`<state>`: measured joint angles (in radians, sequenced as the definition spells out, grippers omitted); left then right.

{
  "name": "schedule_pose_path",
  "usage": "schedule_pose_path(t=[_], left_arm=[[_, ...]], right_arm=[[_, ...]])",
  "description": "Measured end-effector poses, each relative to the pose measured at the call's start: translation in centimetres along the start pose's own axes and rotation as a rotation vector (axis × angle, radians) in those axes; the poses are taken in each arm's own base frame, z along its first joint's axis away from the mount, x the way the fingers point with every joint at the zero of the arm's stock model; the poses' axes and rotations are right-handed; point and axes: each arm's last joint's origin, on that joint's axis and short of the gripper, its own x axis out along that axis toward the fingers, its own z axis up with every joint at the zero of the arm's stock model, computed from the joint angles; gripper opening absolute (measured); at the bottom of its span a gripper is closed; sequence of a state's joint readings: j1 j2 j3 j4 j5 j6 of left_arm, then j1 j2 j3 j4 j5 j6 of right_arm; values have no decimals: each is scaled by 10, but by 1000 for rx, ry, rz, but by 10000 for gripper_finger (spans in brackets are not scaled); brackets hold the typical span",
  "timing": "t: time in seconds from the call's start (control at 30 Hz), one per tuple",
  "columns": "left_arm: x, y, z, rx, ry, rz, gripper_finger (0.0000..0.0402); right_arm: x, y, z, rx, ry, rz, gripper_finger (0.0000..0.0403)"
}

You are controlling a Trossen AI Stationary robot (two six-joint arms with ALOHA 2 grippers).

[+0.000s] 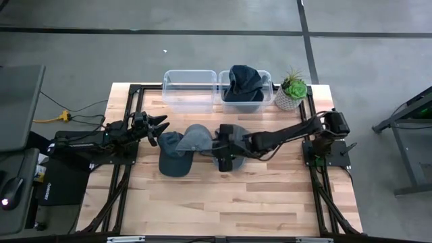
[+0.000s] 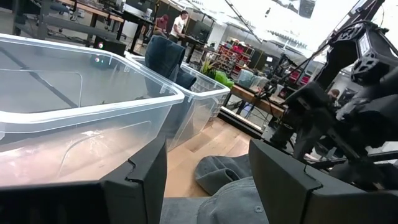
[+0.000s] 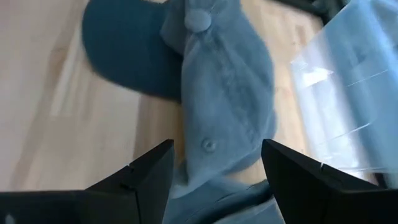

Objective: Pick & Place hat
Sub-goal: Put the left gray cap into the left transparent bin

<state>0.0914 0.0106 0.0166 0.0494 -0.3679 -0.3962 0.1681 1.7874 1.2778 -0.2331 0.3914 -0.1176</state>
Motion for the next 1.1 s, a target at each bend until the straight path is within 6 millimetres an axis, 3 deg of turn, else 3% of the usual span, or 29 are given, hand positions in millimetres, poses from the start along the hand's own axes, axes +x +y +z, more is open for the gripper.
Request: schedule_pose_path(t=[0.37, 0.67, 0.87, 1.1], left_arm=[[0, 0, 0, 0, 0, 0, 193], [0, 0, 0, 0, 0, 0, 193], [0, 0, 0, 0, 0, 0, 193], [0, 0, 0, 0, 0, 0, 193]], right_arm=[[33, 22, -7, -83, -21, -128, 237], [39, 17, -8, -38, -23, -260, 230], [32, 13, -3, 17, -43, -298, 175], [34, 13, -4, 27, -55, -186, 89]])
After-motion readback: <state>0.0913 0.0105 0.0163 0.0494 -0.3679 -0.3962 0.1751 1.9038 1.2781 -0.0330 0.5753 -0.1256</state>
